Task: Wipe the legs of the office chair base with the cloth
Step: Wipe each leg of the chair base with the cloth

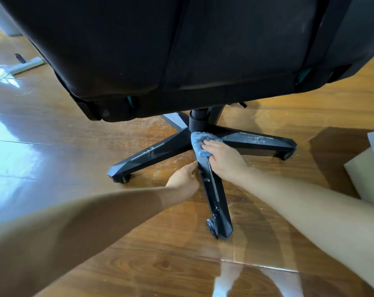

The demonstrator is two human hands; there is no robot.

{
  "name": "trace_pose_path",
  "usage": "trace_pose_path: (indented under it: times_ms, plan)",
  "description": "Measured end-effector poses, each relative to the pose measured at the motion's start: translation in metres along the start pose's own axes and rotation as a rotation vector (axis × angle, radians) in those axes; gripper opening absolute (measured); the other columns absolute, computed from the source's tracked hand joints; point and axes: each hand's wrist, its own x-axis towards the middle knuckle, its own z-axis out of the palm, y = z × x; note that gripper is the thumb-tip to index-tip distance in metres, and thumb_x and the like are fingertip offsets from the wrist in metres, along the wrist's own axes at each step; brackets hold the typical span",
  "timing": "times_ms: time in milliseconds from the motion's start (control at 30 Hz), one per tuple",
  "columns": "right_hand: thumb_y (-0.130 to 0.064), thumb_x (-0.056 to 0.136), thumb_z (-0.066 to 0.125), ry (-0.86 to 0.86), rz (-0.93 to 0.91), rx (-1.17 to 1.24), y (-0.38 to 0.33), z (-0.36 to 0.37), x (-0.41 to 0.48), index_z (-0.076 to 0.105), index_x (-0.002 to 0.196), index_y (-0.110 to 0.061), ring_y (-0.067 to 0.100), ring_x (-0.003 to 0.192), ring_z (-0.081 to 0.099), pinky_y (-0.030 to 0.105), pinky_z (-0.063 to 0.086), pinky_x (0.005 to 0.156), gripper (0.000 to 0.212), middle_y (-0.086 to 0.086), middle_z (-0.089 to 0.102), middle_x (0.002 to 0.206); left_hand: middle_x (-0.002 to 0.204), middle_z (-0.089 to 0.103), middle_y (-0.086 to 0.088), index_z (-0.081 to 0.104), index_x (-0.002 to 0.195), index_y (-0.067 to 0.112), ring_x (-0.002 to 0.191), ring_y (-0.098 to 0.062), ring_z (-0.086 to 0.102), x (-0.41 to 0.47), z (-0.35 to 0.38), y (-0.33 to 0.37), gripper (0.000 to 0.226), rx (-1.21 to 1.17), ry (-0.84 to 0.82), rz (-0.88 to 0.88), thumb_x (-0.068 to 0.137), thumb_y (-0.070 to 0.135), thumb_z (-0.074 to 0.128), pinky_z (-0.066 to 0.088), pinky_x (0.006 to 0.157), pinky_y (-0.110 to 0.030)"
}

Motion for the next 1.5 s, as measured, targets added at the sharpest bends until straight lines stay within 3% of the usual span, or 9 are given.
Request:
trace_pose_path:
  times_ms: [67, 167, 367, 533, 667, 767, 967, 1200, 1500]
  plan:
    - [-0.009, 0.098, 0.044, 0.046, -0.02, 0.027, -0.002, 0.013, -0.022, 0.049, 0.15, -0.018, 0.012, 0.15, 0.032, 0.029, 0.026, 0.122, 0.054, -0.006, 0.037, 0.162, 0.115, 0.073, 0.006, 0.055, 0.152, 0.037, 0.082, -0.018, 0.07, 0.004, 0.006, -0.004, 0.074, -0.224, 0.024, -0.059, 0.089, 0.0, 0.041, 0.057, 0.059, -0.031]
    - [-0.009, 0.094, 0.043, 0.026, -0.1, 0.012, 0.002, 0.023, -0.047, 0.053, 0.148, -0.017, 0.012, 0.151, 0.031, 0.029, 0.028, 0.121, 0.055, -0.005, 0.035, 0.163, 0.12, 0.078, -0.006, 0.074, 0.131, 0.022, 0.113, -0.029, 0.072, 0.016, 0.014, -0.015, 0.051, -0.612, 0.106, -0.152, 0.094, -0.001, 0.048, 0.058, 0.094, -0.04]
    - [-0.011, 0.098, 0.044, 0.101, 0.076, 0.139, 0.003, 0.012, 0.014, 0.053, 0.148, -0.019, 0.011, 0.148, 0.036, 0.028, 0.027, 0.121, 0.052, -0.006, 0.042, 0.16, 0.126, 0.071, -0.006, 0.062, 0.143, 0.023, 0.119, -0.022, 0.067, 0.01, 0.024, -0.011, 0.041, -0.917, 0.058, -0.273, 0.109, 0.011, 0.043, 0.053, 0.101, -0.035]
    - [-0.024, 0.105, 0.043, 0.055, 0.027, 0.148, 0.002, 0.021, -0.008, 0.037, 0.157, -0.023, 0.005, 0.154, 0.018, 0.033, 0.028, 0.121, 0.053, -0.012, 0.024, 0.167, 0.124, 0.072, -0.006, 0.063, 0.143, 0.03, 0.115, -0.021, 0.068, 0.009, 0.037, -0.011, 0.037, -1.054, 0.052, -0.288, 0.113, 0.022, 0.042, 0.047, 0.116, -0.045]
    - [-0.025, 0.104, 0.045, 0.026, -0.041, 0.103, 0.012, 0.021, -0.044, 0.041, 0.155, -0.027, 0.004, 0.151, 0.027, 0.031, 0.034, 0.117, 0.051, -0.017, 0.026, 0.165, 0.128, 0.075, -0.009, 0.059, 0.145, 0.031, 0.123, -0.03, 0.07, 0.013, 0.042, -0.017, 0.038, -1.11, 0.011, -0.256, 0.112, 0.021, 0.042, 0.053, 0.112, -0.049]
    - [-0.027, 0.104, 0.043, 0.068, -0.014, 0.065, 0.011, 0.017, -0.024, 0.045, 0.153, -0.025, 0.009, 0.148, 0.035, 0.033, 0.036, 0.116, 0.049, -0.014, 0.035, 0.162, 0.123, 0.077, -0.005, 0.06, 0.143, 0.029, 0.113, -0.026, 0.073, 0.014, 0.046, -0.016, 0.038, -1.093, 0.017, -0.244, 0.112, 0.017, 0.042, 0.056, 0.107, -0.045]
    - [-0.025, 0.105, 0.038, 0.123, 0.038, -0.078, -0.007, 0.02, 0.027, 0.046, 0.15, -0.015, 0.016, 0.15, 0.03, 0.036, 0.032, 0.119, 0.047, 0.0, 0.042, 0.159, 0.128, 0.076, -0.008, 0.072, 0.129, 0.029, 0.123, -0.03, 0.07, 0.022, 0.058, -0.013, 0.033, -1.018, 0.064, -0.315, 0.112, 0.028, 0.044, 0.053, 0.112, -0.049]
    - [-0.023, 0.101, 0.046, 0.075, -0.124, -0.277, 0.002, 0.012, 0.027, 0.049, 0.146, -0.011, 0.021, 0.142, 0.039, 0.039, 0.045, 0.111, 0.046, 0.005, 0.052, 0.147, 0.126, 0.076, -0.008, 0.073, 0.123, 0.024, 0.116, -0.028, 0.067, 0.022, 0.06, -0.016, 0.036, -0.984, 0.036, -0.263, 0.115, 0.035, 0.039, 0.051, 0.111, -0.048]
    - [-0.013, 0.101, 0.042, 0.018, -0.182, -0.131, -0.02, 0.017, 0.033, 0.044, 0.15, -0.01, 0.019, 0.151, 0.026, 0.041, 0.033, 0.12, 0.05, 0.001, 0.037, 0.16, 0.12, 0.078, -0.004, 0.071, 0.12, 0.024, 0.115, -0.021, 0.069, 0.023, 0.06, -0.019, 0.033, -1.026, 0.013, -0.285, 0.116, 0.031, 0.039, 0.054, 0.101, -0.041]
